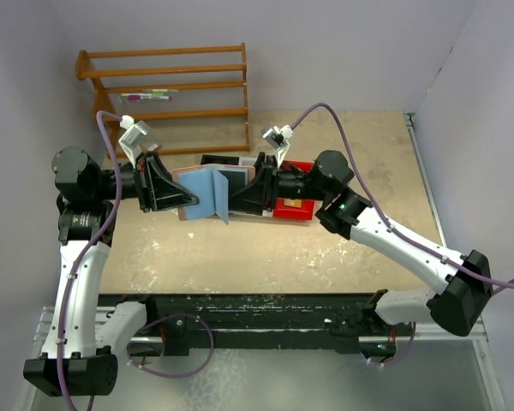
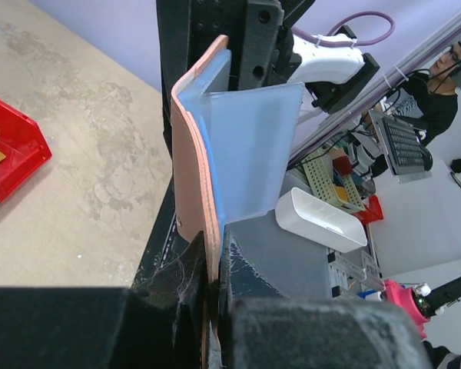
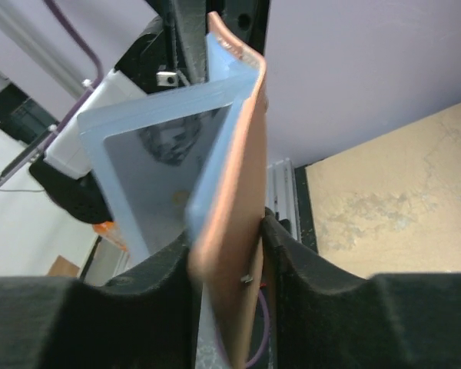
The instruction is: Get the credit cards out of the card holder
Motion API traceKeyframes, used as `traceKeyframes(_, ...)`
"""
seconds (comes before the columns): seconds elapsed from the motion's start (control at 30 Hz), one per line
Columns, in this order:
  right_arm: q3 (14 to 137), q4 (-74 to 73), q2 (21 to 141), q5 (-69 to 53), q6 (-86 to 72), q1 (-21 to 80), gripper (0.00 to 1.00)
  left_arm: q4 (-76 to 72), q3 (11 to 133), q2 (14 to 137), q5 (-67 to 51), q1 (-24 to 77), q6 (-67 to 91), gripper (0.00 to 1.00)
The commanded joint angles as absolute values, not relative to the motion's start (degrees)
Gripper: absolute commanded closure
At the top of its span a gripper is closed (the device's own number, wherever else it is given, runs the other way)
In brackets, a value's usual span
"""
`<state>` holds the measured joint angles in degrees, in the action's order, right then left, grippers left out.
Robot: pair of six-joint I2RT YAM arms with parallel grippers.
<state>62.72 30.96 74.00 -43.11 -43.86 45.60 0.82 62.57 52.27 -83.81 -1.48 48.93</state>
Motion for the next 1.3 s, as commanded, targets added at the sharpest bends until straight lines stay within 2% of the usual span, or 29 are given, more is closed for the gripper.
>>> traceKeyframes(0.0, 68.91, 25.87, 74.57, -36.5, -39.42, 47.85, 0.67, -1.18, 64.59, 51.17, -84.29, -1.41, 48.36, 1.0)
traceKeyframes(0.03, 70.19, 22.4, 74.61, -33.98, -37.66, 48.53, 0.72, 0.02, 64.61, 51.1, -84.1, -1.41, 47.18, 0.97)
traceKeyframes(0.13, 74.35, 10.69, 74.53, -22.23, -32.78, 50.28, 0.91, 7.74, 65.68, 51.44, -82.26, -1.41, 38.76, 0.75)
traceKeyframes(0.2, 76.5, 4.02, 74.13, -16.18, -30.41, 50.93, 1.0, 14.27, 67.1, 51.97, -80.75, -1.41, 32.14, 0.57)
traceKeyframes(0.27, 77.56, -0.34, 73.32, -11.28, -28.57, 51.44, 1.0, 19.87, 68.32, 52.39, -79.57, -1.45, 26.12, 0.46)
traceKeyframes(0.4, 80.89, -7.91, 72.78, -2.83, -25.51, 52.69, 1.0, 25.34, 68.43, 53.16, -79.67, -1.41, 19.17, 0.36)
traceKeyframes(0.57, 83.39, -10.98, 73.54, -0.19, -24.18, 53.86, 1.0, 25.8, 67.0, 53.47, -79.01, -1.41, 17.38, 0.34)
traceKeyframes(0.73, 83.59, -10.12, 73.81, -2.66, -23.82, 54.47, 1.0, 25.65, 66.26, 53.58, -77.48, -1.41, 17.4, 0.36)
traceKeyframes(1.0, 85.38, -9.32, 76.33, -3.52, -24.01, 57.52, 1.0, 14.72, 60.37, 52.84, -74.67, -1.37, 28.12, 0.37)
traceKeyframes(1.17, 86.9, -10.14, 77.75, -3.45, -23.91, 58.69, 1.0, 13.66, 59.41, 53.04, -75.64, -1.32, 29.4, 0.37)
traceKeyframes(1.2, 86.59, -9.71, 77.47, -3.74, -23.98, 58.71, 1.0, 14.08, 59.42, 53.12, -76.05, -1.32, 29.0, 0.39)
traceKeyframes(1.27, 85.42, -8.5, 76.41, -4.88, -24.25, 58.66, 1.0, 15.48, 59.71, 53.32, -76.4, -1.38, 27.66, 0.53)
